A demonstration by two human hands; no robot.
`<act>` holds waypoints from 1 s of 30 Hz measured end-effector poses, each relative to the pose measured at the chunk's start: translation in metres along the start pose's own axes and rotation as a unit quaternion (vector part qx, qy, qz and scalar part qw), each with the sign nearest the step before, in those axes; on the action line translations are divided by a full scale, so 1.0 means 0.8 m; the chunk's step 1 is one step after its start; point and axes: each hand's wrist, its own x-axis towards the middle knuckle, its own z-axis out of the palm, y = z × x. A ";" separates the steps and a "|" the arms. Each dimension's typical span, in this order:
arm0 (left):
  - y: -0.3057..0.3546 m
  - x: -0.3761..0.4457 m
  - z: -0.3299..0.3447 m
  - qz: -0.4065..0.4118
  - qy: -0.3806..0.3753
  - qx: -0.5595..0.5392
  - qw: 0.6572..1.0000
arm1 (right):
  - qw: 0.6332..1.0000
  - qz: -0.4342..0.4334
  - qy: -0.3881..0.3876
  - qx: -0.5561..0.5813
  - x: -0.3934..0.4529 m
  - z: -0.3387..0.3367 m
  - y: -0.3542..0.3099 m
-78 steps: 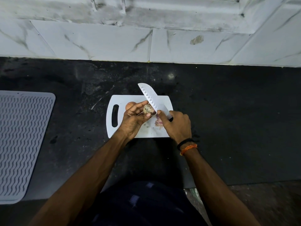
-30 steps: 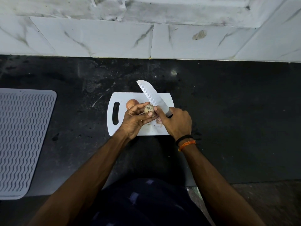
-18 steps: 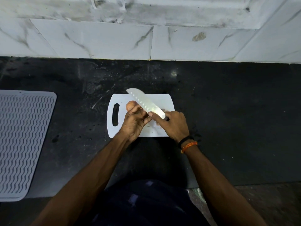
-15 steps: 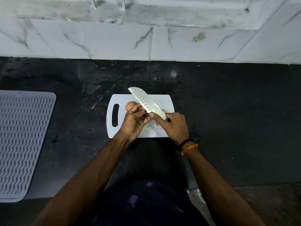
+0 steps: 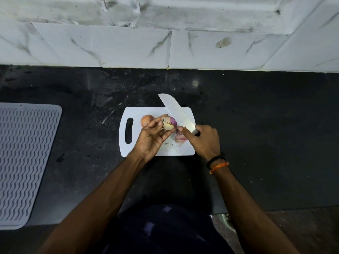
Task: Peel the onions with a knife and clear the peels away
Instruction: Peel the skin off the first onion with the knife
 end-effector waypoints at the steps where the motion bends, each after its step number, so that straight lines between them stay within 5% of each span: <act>1: 0.000 0.000 0.000 0.007 -0.003 0.007 1.000 | 1.000 -0.002 0.001 -0.004 -0.001 0.000 -0.003; 12: -0.002 -0.002 -0.002 0.060 -0.008 0.075 0.995 | 0.995 -0.040 0.033 -0.086 -0.009 0.006 -0.014; 30: -0.002 -0.004 -0.005 0.035 -0.019 0.084 0.996 | 0.996 -0.029 0.037 -0.070 -0.006 0.012 -0.018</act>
